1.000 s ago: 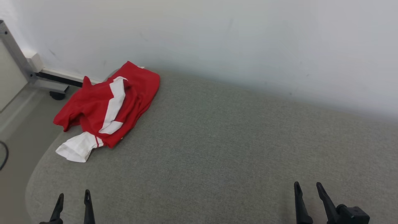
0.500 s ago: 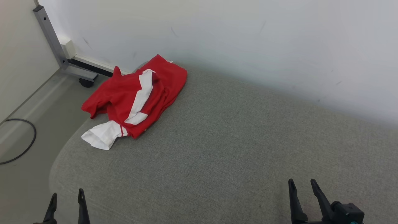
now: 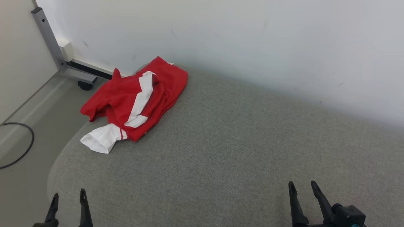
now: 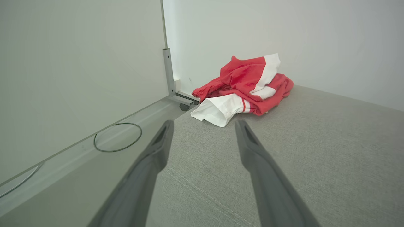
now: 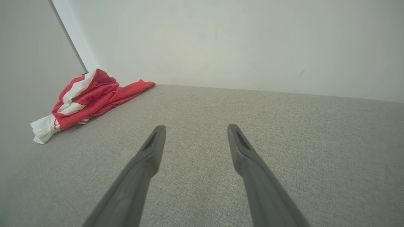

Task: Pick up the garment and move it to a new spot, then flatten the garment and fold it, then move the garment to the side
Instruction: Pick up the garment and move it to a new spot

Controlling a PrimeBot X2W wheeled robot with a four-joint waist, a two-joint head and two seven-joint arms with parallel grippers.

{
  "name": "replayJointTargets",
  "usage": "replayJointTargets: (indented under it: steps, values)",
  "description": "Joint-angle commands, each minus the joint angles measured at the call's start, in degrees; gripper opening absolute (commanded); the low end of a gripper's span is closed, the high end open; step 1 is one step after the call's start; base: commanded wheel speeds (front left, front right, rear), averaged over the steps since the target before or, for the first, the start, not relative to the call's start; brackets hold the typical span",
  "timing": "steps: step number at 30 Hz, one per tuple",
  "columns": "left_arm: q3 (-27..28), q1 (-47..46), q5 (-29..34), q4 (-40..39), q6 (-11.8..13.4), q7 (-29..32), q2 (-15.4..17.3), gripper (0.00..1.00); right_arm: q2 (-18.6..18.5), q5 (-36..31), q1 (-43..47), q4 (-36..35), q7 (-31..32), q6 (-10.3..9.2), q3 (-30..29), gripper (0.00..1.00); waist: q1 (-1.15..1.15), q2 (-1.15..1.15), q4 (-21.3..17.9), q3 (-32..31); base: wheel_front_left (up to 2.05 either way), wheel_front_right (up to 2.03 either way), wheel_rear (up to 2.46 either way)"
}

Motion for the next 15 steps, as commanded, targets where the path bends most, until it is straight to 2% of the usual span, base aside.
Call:
replayJointTargets:
  steps: [1, 8, 15]
  values:
    - [0.1, -1.1, -0.3, 0.0, 0.0, -0.2, 0.0, 1.0, 0.0, -0.3, 0.4, -0.2, -0.1, 0.21, 0.1, 1.0, 0.0, 0.0, -1.5, 0.5, 0.0, 0.0, 0.0]
    - [1.9, -8.6, -2.0, 0.0, -0.7, -0.2, 0.9, 1.0, -0.1, -2.0, -1.6, -1.0, -0.1, 0.21, 1.1, 1.0, 0.0, 0.0, -7.5, 3.5, 0.0, 0.0, 0.0]
    - [5.1, -17.9, -4.6, 2.7, -1.0, -0.2, 3.4, 1.0, -0.1, -3.3, -4.7, -1.4, -0.1, 0.21, 1.7, 1.0, 0.0, 0.0, -14.8, 8.7, 0.0, 0.0, 0.0]
